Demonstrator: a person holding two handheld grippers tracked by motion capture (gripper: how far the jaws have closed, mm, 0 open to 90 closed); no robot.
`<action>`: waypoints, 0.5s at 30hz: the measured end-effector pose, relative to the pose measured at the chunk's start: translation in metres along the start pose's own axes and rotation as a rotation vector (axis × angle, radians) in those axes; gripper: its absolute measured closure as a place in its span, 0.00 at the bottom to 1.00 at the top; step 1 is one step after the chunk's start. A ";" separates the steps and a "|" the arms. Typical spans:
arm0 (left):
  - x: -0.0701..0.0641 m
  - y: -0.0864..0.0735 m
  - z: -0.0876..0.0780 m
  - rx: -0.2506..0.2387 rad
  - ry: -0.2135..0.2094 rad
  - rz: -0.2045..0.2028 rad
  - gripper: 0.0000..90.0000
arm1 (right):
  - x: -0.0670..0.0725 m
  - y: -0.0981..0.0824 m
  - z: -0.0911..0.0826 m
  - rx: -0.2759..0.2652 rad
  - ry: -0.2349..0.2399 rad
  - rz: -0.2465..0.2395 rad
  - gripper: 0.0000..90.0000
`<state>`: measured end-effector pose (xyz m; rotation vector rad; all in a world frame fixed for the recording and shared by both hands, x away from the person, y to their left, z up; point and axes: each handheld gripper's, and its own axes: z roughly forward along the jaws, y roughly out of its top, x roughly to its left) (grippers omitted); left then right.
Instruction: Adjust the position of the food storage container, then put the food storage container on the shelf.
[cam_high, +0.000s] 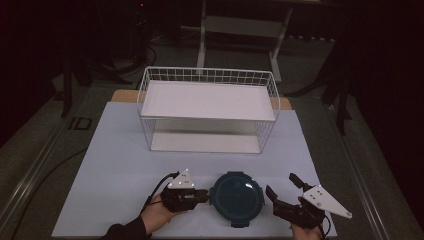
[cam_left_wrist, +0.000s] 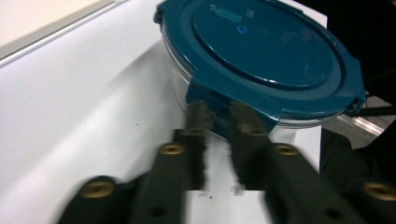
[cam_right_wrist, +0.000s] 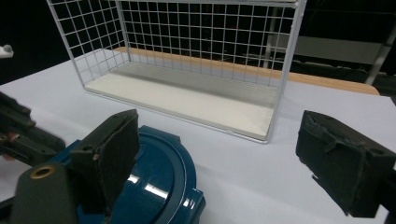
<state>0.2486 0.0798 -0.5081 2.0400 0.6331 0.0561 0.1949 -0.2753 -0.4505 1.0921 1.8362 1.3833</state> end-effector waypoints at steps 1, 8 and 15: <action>0.000 0.000 0.000 0.000 0.000 0.000 0.63 | 0.000 0.000 0.000 0.001 0.004 -0.001 0.14; -0.003 0.015 -0.019 -0.050 0.001 -0.031 0.11 | 0.003 0.000 0.002 0.007 0.043 -0.016 0.12; -0.010 0.033 -0.024 -0.053 -0.066 -0.099 0.02 | 0.007 0.006 0.002 -0.004 0.056 -0.031 0.12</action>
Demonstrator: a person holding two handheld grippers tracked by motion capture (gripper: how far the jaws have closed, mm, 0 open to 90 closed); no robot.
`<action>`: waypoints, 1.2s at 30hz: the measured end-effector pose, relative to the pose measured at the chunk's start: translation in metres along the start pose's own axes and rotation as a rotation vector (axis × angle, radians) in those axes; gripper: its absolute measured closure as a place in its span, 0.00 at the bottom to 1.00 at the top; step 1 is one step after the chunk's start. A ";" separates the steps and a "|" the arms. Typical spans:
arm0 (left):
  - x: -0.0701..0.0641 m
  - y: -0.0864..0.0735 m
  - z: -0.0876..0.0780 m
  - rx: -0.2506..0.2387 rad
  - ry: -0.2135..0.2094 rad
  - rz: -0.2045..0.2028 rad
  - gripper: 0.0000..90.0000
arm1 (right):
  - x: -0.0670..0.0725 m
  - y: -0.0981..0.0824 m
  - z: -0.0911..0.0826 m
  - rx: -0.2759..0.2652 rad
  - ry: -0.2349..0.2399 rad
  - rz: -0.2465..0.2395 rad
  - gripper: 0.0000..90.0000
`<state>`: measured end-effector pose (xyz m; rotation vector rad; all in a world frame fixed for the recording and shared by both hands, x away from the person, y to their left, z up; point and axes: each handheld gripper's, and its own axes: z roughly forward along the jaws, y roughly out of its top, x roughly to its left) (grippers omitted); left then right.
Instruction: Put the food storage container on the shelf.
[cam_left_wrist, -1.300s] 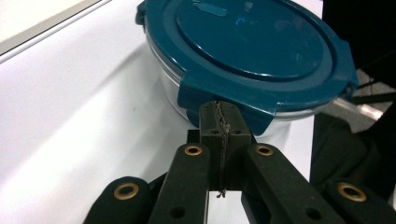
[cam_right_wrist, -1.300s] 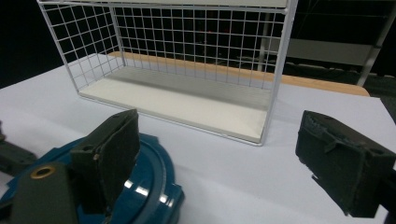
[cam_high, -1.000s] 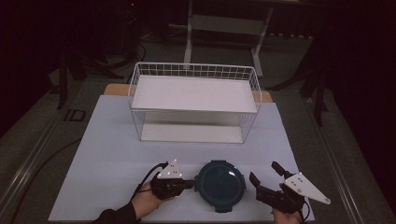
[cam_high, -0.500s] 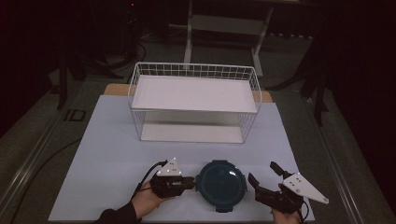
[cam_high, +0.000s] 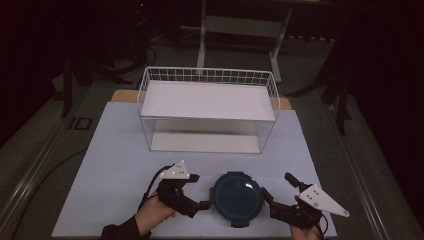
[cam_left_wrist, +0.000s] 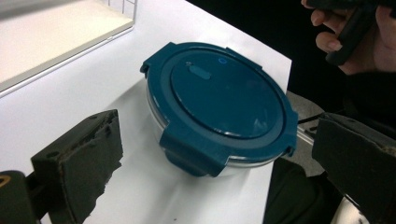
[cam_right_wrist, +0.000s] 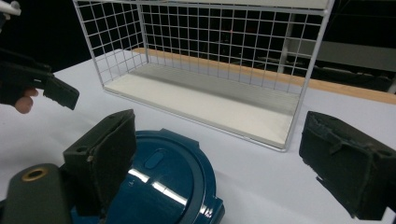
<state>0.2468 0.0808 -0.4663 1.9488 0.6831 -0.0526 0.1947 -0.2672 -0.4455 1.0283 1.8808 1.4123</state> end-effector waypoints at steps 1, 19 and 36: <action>0.001 0.001 0.000 -0.002 -0.001 -0.016 0.02 | 0.000 0.001 0.000 -0.006 0.000 -0.003 0.12; 0.019 -0.004 0.019 0.048 0.019 -0.226 0.02 | 0.004 0.009 -0.008 0.034 0.058 -0.016 0.16; 0.035 -0.013 0.043 0.182 -0.058 -0.573 0.23 | 0.001 0.002 -0.001 0.140 0.125 0.012 0.12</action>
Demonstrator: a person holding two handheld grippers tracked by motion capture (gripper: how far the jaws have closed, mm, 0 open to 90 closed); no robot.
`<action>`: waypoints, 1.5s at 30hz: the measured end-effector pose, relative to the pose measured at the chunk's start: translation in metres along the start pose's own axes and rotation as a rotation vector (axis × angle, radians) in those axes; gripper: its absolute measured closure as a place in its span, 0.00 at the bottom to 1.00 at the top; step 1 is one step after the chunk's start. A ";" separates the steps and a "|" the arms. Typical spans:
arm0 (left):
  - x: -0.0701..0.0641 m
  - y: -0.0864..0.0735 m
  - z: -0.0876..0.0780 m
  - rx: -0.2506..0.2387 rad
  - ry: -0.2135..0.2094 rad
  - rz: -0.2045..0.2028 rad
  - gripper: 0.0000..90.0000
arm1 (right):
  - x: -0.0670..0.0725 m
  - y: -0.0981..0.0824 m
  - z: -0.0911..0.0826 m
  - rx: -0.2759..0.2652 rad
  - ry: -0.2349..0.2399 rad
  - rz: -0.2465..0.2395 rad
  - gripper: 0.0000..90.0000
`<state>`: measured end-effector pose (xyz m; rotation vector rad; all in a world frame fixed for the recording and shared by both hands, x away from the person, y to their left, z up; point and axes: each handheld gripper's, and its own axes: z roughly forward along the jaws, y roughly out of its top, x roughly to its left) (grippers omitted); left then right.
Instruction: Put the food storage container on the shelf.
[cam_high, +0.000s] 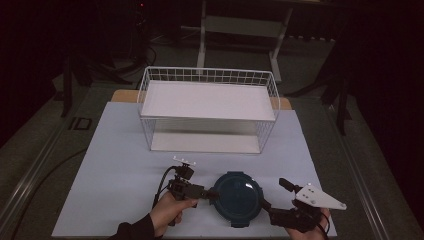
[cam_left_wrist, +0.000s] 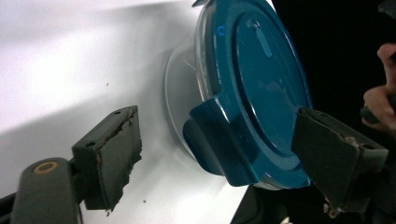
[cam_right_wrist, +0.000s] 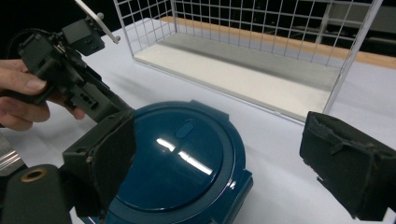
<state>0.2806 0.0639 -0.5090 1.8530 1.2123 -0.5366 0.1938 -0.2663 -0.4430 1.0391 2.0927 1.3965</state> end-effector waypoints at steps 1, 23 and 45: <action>0.001 0.000 0.000 -0.005 -0.009 -0.019 0.27 | 0.000 0.000 0.001 0.005 0.002 -0.003 0.12; 0.006 -0.006 0.007 0.037 -0.100 -0.111 0.57 | -0.017 -0.008 0.011 0.109 0.084 0.167 0.22; -0.009 -0.020 -0.001 -0.001 -0.076 0.030 0.61 | -0.054 -0.043 0.030 0.343 0.339 0.525 0.57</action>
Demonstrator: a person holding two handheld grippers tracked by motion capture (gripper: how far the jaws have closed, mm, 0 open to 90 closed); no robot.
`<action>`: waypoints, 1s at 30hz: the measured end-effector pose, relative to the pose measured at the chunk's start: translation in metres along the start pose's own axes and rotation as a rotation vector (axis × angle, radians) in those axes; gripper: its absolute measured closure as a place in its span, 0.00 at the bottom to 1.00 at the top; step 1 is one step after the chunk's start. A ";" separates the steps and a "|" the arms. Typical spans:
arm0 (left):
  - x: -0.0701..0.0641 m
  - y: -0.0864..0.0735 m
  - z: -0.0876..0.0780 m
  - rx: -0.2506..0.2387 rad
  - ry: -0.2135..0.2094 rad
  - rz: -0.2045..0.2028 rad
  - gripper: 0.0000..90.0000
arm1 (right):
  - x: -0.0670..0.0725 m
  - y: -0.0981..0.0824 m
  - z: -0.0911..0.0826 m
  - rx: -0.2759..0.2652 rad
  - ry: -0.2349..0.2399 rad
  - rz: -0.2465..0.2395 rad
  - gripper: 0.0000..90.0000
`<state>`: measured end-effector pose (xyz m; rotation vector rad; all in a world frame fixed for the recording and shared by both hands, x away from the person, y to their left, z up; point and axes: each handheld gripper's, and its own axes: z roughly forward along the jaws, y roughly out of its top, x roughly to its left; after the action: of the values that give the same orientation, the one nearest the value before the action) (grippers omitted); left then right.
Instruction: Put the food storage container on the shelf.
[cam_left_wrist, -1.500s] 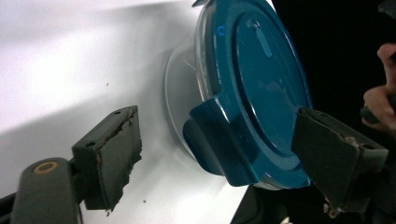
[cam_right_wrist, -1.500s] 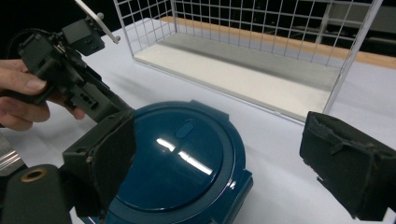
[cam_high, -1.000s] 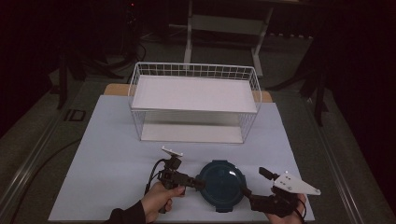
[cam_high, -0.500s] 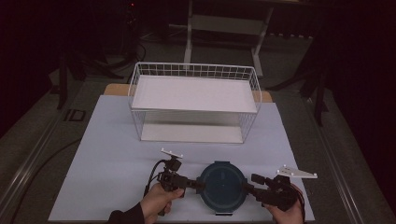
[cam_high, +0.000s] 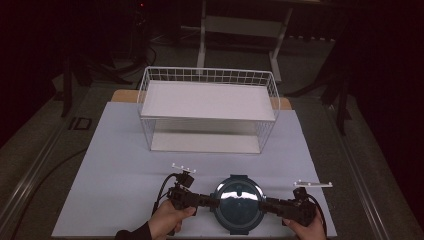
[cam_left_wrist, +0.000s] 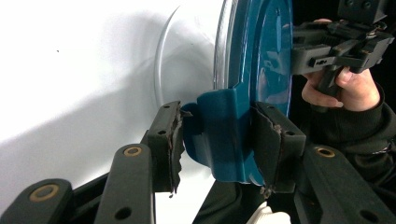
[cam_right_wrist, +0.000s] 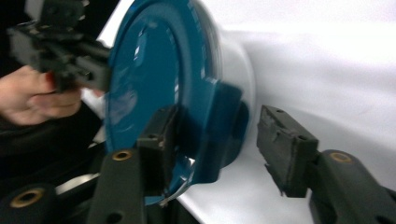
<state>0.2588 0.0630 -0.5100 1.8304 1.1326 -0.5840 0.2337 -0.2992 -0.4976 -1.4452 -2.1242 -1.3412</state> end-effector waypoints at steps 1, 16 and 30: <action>0.000 0.000 0.000 0.001 -0.001 0.004 0.61 | -0.001 0.000 0.000 0.006 0.014 0.011 0.57; 0.002 -0.005 -0.001 -0.027 -0.009 -0.014 0.62 | -0.015 -0.002 0.004 0.039 0.164 0.139 0.63; -0.009 0.010 -0.027 -0.116 0.036 0.114 0.62 | 0.002 0.017 0.004 -0.034 0.168 0.004 0.64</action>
<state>0.2615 0.0804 -0.4851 1.7977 1.0561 -0.4129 0.2484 -0.2933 -0.4896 -1.2983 -2.0002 -1.4486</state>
